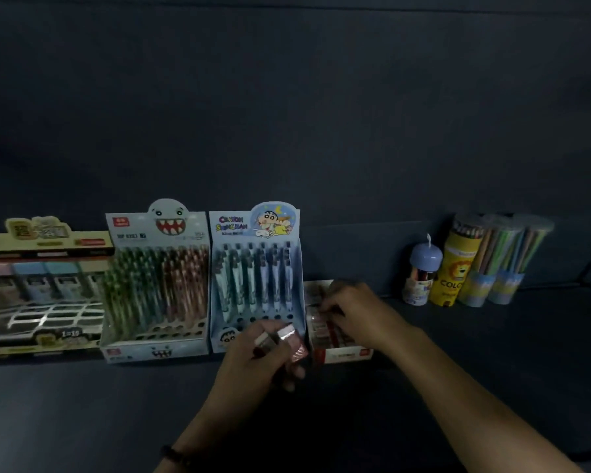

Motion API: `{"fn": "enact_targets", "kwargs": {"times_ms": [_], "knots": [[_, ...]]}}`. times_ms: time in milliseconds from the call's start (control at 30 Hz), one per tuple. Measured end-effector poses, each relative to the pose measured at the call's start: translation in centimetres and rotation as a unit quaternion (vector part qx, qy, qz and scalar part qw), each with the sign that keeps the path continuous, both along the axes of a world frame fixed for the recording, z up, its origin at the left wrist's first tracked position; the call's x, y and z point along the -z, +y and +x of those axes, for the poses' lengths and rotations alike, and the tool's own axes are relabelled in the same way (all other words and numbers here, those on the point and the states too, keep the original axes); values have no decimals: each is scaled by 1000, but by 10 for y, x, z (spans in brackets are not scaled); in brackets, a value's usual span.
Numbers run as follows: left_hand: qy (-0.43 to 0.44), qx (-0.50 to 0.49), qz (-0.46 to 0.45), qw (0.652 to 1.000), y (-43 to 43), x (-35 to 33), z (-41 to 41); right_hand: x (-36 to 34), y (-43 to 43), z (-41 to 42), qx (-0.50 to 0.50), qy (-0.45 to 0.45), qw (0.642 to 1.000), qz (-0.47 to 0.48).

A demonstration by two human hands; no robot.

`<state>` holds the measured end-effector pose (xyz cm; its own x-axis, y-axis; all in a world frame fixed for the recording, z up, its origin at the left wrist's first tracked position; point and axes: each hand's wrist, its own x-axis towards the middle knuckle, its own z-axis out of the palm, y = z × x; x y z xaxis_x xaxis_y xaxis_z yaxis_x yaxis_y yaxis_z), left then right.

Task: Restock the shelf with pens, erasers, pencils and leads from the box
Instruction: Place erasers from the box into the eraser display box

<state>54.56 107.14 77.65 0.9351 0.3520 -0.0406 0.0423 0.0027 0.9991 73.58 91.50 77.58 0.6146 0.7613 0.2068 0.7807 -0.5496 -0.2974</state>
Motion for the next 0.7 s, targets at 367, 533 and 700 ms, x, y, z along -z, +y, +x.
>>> {"fn": "enact_targets", "kwargs": {"times_ms": [367, 533, 700], "knots": [[-64, 8, -200, 978, -15, -7, 16, -23, -20, -50, 100, 135, 947, 275], [-88, 26, -139, 986, -24, -5, 29, -24, -36, -82, 69, 292, 901, 313], [-122, 33, -132, 983, -36, -3, 36, -22, -36, -85, 49, 407, 830, 377]]}}
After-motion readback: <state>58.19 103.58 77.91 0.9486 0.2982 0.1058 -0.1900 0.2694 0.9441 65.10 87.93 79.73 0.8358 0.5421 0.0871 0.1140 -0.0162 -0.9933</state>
